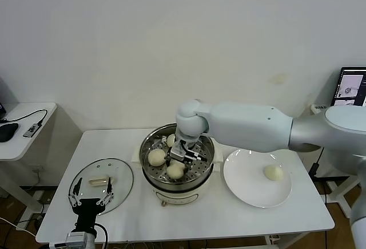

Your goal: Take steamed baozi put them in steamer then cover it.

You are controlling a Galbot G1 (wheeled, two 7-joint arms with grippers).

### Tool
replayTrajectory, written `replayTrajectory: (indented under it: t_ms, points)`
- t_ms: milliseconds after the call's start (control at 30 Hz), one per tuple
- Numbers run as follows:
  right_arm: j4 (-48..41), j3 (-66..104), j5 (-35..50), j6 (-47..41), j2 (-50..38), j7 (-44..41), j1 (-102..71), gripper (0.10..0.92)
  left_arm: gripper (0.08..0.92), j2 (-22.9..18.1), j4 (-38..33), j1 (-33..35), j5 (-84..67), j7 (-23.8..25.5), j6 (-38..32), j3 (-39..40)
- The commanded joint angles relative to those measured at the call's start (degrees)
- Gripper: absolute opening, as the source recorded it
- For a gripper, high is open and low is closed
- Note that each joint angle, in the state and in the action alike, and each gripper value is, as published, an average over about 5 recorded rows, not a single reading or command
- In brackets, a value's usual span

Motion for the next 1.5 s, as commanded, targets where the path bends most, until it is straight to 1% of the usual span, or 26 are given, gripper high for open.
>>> replayTrajectory:
  t_ms: [33, 100, 200, 333, 467, 567, 667, 867, 1000, 1100, 1267, 1500]
  points:
    - [0.82, 0.56, 1.05, 0.56, -1.46, -1.28, 3.2, 0.696, 0.823, 0.2, -0.03, -0.27, -0.04, 0.07, 0.08, 0.04]
    - [0.87, 1.1, 1.53, -0.13, -2.53, -1.37, 4.02, 0.755, 0.823, 0.26, -0.04, -0.41, -0.06, 0.1, 0.1, 0.06]
    - [1.13, 2.04, 3.4, -4.08, -4.8, -1.31, 5.29, 0.809, 0.823, 0.47, -0.03, -0.47, -0.08, 0.18, 0.09, 0.06]
    - [2.44, 3.86, 6.57, -13.17, -9.42, -0.25, 6.83, 0.822, 0.823, 0.96, -0.08, -0.62, -0.31, 0.28, 0.07, -0.18]
    - [4.88, 6.46, 11.08, -23.74, -16.35, 2.24, 6.93, 0.823, 0.823, 1.33, -0.26, -0.91, -0.79, 0.39, 0.16, -0.49]
    - [6.87, 7.23, 12.23, -28.13, -21.92, 2.39, 6.62, 0.823, 0.823, 1.58, -0.3, -1.01, -0.83, 0.46, 0.2, -0.39]
    - [8.85, 8.54, 11.45, -30.58, -27.73, 2.09, 4.9, 0.823, 0.823, 1.73, -0.21, -1.18, -0.78, 0.49, 0.2, -0.16]
    - [10.78, 14.02, 4.14, -28.51, -39.72, -0.53, -3.22, 0.823, 0.823, 1.78, 0.0, -1.37, -0.64, 0.57, 0.07, 0.46]
    - [8.55, 19.34, -1.99, -25.31, -43.95, -1.21, -10.53, 0.823, 0.823, 1.79, 0.17, -1.3, -0.42, 0.59, 0.02, 0.72]
    - [4.69, 25.1, -5.05, -23.29, -44.88, -0.38, -18.2, 0.823, 0.823, 1.87, 0.32, -1.15, -0.24, 0.59, -0.07, 0.75]
    - [-1.43, 33.6, -9.71, -20.98, -43.66, 0.69, -29.68, 0.823, 0.823, 1.94, 0.14, -0.58, 0.06, 0.63, -0.03, 0.52]
    - [-7.0, 40.27, -14.28, -19.39, -40.13, 0.74, -36.84, 0.823, 0.823, 1.87, 0.07, 0.07, 0.24, 0.64, 0.01, 0.01]
